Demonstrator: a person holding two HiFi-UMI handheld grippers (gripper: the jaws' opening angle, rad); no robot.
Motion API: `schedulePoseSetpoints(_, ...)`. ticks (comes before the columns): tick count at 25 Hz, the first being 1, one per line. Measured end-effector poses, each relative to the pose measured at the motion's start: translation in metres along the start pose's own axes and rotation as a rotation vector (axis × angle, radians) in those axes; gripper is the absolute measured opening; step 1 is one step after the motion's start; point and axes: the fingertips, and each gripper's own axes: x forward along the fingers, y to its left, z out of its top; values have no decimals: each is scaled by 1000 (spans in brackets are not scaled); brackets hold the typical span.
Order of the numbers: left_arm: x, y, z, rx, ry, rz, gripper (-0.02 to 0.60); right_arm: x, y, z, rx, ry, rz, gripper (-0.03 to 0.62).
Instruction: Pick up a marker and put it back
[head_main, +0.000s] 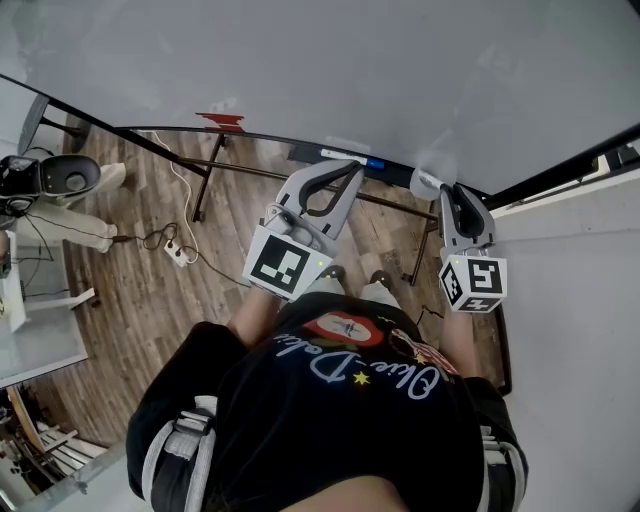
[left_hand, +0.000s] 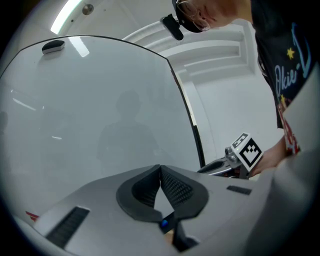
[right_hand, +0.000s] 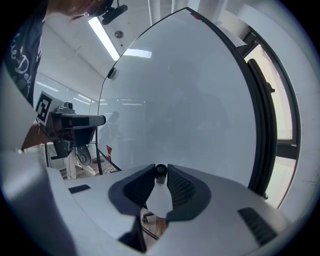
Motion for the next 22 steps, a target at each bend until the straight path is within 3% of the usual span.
schedulePoseSetpoints(12,-3,1,4,-12,-25,-6,3,-17,1,49,-23,-117,-27,78)
schedulePoseSetpoints(22,-4,0,4,-27,-36,-15,3,-30,20,96,-44,-245,28,2)
